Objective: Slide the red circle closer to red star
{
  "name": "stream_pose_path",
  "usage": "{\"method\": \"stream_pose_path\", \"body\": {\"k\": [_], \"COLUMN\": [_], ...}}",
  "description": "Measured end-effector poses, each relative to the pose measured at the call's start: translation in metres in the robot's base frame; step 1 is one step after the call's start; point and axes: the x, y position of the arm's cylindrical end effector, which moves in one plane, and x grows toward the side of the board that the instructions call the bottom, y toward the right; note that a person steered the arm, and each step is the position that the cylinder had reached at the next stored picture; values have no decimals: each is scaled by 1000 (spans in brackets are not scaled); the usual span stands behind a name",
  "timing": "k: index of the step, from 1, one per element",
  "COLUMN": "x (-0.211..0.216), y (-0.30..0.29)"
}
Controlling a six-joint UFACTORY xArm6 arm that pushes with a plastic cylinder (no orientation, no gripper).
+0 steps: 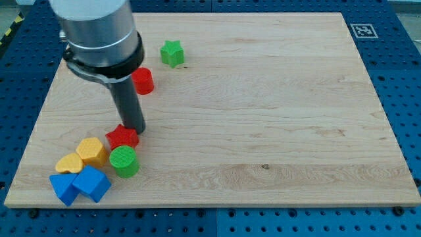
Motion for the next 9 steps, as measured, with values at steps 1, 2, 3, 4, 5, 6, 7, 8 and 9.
{"method": "stream_pose_path", "body": {"k": [1,2,3,4,5,6,7,8,9], "x": [0,-36,-126,-178,-155,-125,-105,-102,-135], "y": [-24,-33,-63,-29,32,39,38,27,22]}}
